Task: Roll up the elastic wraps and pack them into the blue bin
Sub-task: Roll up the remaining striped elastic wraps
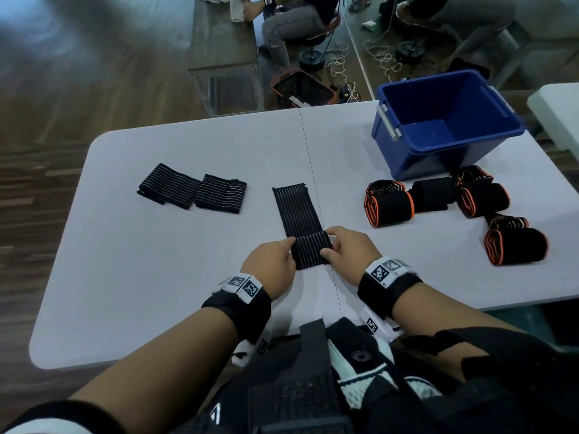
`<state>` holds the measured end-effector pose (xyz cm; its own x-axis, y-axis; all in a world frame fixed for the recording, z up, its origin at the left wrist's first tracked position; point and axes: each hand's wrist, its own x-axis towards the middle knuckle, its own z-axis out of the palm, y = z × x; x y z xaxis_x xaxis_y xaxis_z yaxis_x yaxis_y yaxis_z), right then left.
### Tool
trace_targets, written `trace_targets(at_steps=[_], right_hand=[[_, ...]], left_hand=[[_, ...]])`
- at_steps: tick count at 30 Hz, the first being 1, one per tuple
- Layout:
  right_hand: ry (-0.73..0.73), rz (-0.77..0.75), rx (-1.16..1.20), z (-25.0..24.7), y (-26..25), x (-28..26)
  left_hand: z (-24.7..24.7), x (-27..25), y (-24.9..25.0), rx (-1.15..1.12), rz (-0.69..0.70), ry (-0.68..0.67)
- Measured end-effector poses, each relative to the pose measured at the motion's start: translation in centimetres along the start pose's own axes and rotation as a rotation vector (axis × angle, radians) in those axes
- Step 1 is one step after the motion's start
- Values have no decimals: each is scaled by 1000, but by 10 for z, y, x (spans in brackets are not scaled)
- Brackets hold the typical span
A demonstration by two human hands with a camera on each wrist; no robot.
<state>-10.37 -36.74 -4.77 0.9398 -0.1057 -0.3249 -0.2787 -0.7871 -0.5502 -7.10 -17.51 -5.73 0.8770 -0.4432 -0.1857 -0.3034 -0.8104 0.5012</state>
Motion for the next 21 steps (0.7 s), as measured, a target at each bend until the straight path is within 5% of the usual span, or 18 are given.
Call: trace_targets(at_steps=[4, 7, 11, 21], right_hand=[[-60, -48, 7, -2, 1, -4], [-55, -55, 16, 2, 3, -1], [-8, 18, 122, 5, 6, 2], [68, 134, 154, 6, -4, 12]], left_hand=[[2, -7, -7, 33, 18, -84], [3, -7, -10, -46, -43, -28], [0, -4, -6, -265, -197, 0], [-6, 1, -9, -343, -331, 3]])
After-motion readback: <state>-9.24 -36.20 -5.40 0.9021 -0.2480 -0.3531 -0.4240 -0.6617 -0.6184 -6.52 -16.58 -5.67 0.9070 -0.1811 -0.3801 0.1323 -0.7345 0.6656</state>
